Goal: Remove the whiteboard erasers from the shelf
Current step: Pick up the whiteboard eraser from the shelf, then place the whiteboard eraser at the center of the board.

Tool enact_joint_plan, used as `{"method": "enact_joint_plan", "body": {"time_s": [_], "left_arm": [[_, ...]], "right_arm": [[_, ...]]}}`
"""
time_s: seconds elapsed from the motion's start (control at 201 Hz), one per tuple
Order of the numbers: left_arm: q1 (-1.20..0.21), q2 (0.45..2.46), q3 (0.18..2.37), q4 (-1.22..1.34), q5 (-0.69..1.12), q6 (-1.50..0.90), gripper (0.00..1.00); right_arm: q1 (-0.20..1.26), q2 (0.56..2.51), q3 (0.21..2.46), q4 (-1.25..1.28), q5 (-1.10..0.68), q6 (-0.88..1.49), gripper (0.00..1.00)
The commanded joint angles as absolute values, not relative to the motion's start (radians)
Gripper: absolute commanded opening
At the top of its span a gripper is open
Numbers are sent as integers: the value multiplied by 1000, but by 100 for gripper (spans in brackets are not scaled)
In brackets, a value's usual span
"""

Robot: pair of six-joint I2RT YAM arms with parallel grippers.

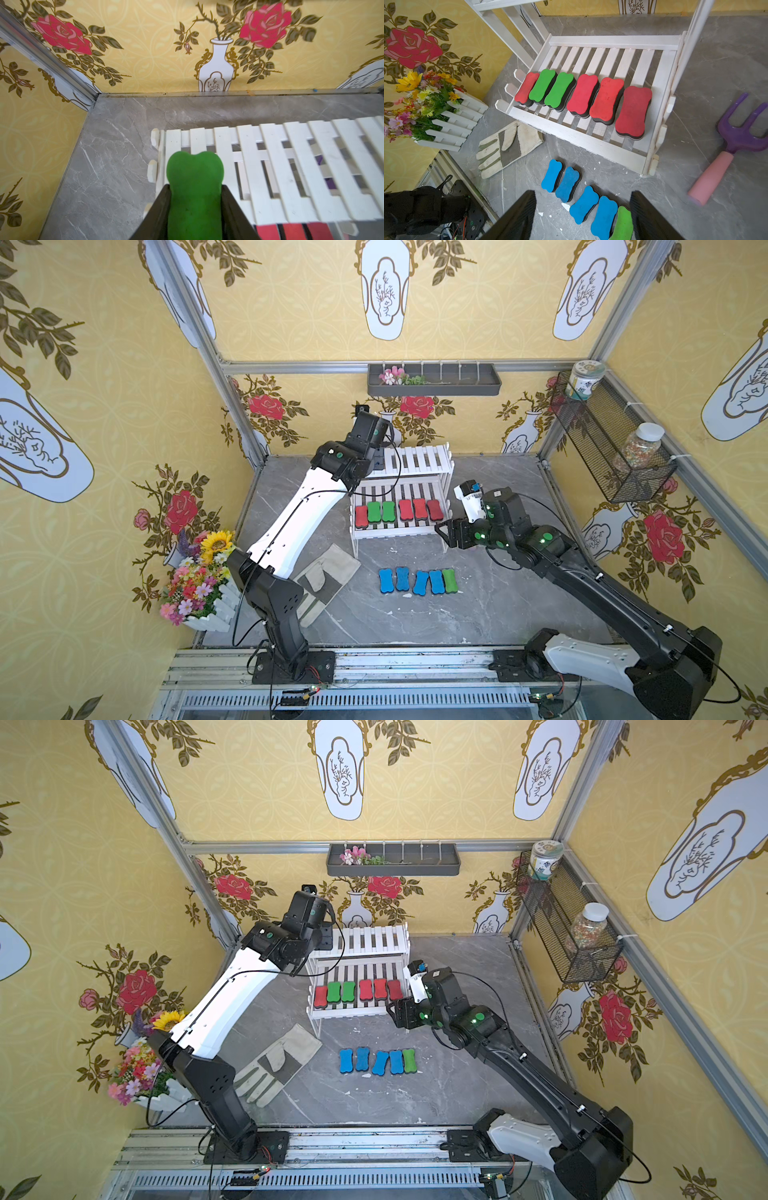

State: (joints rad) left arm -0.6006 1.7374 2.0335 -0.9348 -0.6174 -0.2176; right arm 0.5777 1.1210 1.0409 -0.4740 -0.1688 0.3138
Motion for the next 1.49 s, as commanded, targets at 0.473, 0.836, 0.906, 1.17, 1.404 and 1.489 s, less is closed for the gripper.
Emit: {"method": "enact_joint_plan", "body": {"time_s": [0.473,0.836,0.906,1.17,1.404,1.489], "left_arm": [[-1094,1182,1032,-893,-747,-1024,36],[-1136,1312,760,-597,-605,-1094,39],[-1120,1349,745,-574,-598,-1076,39],[-1015,1393,666,-439,-550,-998,38],[-1003,1454,692,-436,-585,-973,37],[-996,1468,702,-439,-589,-962,37]], "right_arm": [[543,1127,1054,-439,-157,308,76],[532,1113,1081,-483,-132,301,76],[531,1114,1089,-491,-130,299,76],[531,1109,1099,-500,-122,300,76],[531,1106,1098,-505,-116,306,76],[531,1106,1102,-509,-114,307,76]]}}
